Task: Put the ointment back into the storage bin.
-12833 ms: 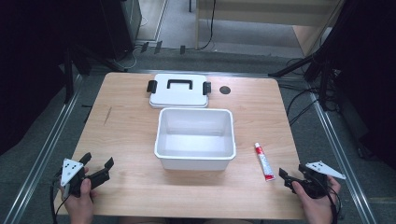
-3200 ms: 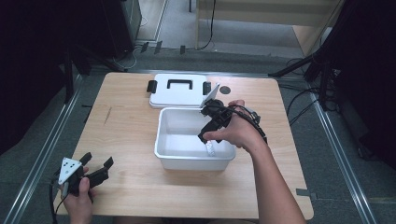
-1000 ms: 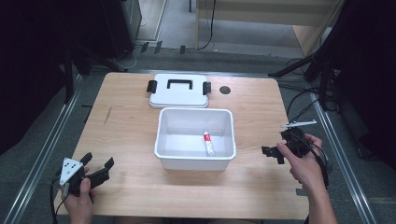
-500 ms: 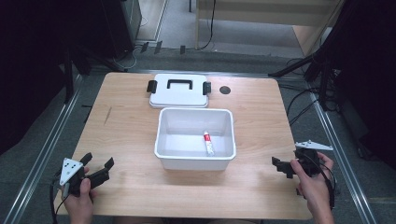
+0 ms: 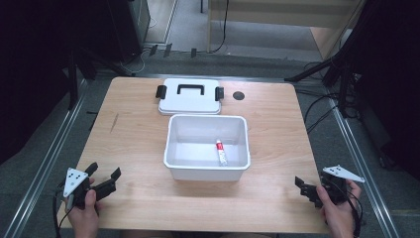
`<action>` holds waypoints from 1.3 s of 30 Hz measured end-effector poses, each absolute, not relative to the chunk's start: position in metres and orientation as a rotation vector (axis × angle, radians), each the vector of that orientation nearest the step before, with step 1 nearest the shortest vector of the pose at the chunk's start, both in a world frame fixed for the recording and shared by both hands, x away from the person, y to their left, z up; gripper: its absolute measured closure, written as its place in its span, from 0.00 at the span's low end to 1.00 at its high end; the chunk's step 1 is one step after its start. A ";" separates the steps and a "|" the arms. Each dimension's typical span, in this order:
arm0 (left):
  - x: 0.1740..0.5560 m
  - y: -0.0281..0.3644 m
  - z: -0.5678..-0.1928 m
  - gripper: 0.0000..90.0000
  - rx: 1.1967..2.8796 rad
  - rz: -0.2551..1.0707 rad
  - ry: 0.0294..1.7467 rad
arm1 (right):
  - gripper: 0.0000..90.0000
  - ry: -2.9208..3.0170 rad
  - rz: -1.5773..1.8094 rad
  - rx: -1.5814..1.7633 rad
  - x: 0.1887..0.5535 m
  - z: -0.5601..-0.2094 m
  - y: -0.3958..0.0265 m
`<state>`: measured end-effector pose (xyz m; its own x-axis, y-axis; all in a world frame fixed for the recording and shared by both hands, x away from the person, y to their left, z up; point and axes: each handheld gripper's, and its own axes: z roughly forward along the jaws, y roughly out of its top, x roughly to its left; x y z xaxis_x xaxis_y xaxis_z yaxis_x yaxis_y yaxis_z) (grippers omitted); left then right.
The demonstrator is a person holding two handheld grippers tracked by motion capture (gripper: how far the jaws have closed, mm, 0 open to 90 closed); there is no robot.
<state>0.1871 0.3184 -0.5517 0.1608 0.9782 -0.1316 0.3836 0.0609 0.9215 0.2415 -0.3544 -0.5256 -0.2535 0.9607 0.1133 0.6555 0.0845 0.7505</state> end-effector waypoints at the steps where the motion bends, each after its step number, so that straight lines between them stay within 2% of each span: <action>1: 0.187 0.318 -0.552 0.16 1.489 0.789 1.384 | 0.00 1.940 1.016 1.585 0.236 -0.528 -0.358; 15: 0.187 0.318 -0.552 0.16 1.489 0.790 1.385 | 0.00 1.853 1.104 1.568 0.208 -0.540 -0.376; 39: 0.188 0.319 -0.552 0.16 1.488 0.788 1.390 | 0.00 1.812 1.128 1.592 0.202 -0.552 -0.377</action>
